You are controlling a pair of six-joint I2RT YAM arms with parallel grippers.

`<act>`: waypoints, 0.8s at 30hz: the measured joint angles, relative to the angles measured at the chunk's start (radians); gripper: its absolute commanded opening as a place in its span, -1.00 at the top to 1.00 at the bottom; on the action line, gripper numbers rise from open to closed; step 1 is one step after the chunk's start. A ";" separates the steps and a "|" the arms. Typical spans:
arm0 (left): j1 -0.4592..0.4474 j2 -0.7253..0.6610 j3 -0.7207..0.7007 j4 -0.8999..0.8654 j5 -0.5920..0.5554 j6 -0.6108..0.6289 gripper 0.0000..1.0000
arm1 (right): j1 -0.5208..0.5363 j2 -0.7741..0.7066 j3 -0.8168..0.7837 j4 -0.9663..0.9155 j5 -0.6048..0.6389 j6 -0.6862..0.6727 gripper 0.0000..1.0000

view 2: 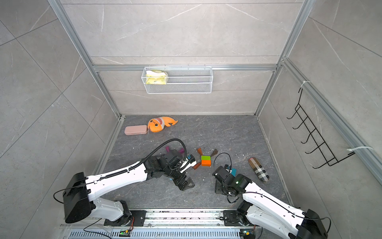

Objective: Assemble a small pinwheel with building blocks
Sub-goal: Pick up the building block from the center of the board.

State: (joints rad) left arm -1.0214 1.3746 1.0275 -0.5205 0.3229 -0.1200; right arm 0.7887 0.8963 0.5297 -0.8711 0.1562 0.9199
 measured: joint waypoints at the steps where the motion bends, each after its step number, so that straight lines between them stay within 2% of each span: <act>1: 0.000 -0.019 -0.006 -0.003 0.003 0.008 -1.00 | 0.010 0.008 -0.001 0.000 0.006 0.007 -0.21; 6: 0.000 -0.081 -0.028 -0.002 0.012 0.031 -1.00 | 0.038 0.090 -0.002 0.040 0.031 0.028 -0.09; 15: 0.000 -0.059 -0.041 0.003 0.021 0.032 -1.00 | 0.064 0.185 -0.002 0.112 0.036 0.028 0.04; 21: 0.000 -0.030 -0.041 0.006 0.026 0.032 -1.00 | 0.066 0.206 -0.006 0.142 0.035 0.029 0.40; 24: 0.000 -0.020 -0.041 0.006 0.027 0.032 -1.00 | 0.066 0.223 -0.006 0.151 0.035 0.027 0.42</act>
State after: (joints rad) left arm -1.0210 1.3544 0.9867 -0.5148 0.3500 -0.0883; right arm 0.8547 1.1194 0.5232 -0.7204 0.1913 0.9470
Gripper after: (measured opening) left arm 0.999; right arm 0.295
